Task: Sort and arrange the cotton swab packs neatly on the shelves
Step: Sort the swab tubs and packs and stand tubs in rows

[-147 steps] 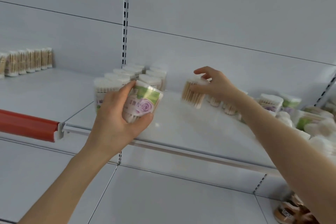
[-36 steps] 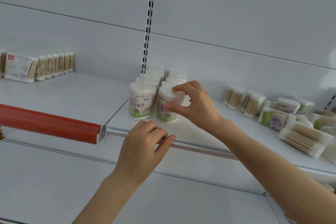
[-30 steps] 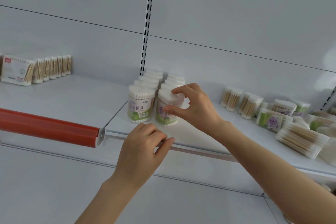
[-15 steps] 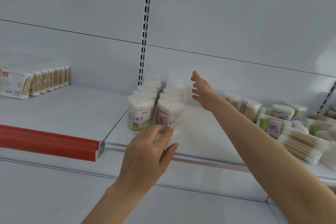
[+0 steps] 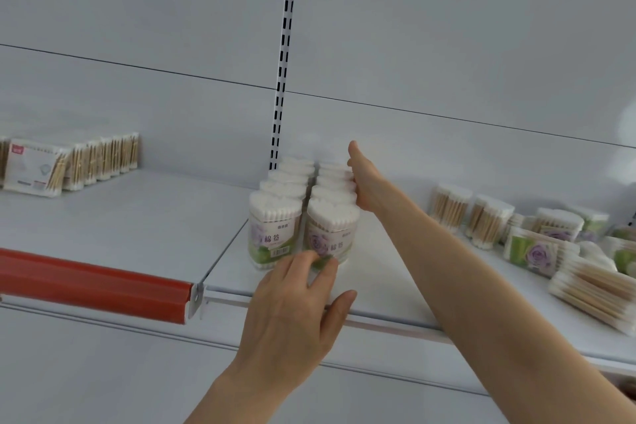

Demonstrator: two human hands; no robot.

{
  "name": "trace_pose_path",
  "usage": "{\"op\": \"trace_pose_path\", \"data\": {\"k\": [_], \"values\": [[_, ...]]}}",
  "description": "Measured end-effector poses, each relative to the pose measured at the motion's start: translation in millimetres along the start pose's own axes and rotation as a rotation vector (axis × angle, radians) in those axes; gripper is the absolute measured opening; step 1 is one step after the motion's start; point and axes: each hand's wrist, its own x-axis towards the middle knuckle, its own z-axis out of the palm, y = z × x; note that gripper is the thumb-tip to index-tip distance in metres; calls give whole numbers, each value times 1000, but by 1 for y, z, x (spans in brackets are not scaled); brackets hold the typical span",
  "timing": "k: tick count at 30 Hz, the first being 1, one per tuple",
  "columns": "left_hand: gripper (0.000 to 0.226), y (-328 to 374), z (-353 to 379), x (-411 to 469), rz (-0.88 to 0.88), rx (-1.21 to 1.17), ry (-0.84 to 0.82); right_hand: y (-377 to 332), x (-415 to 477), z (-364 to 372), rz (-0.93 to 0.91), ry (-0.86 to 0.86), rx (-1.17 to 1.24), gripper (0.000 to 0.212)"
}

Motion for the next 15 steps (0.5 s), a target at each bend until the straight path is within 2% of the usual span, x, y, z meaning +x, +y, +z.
{"op": "trace_pose_path", "data": {"k": [7, 12, 15], "values": [[46, 0, 1, 0, -2, 2, 10, 3, 5, 2, -16, 42, -43, 59], [46, 1, 1, 0, -1, -7, 26, 5, 10, 1, 1, 18, 23, 63], [41, 1, 3, -1, 13, -15, 59, 4, 8, -8, -53, 92, -75, 58]]}}
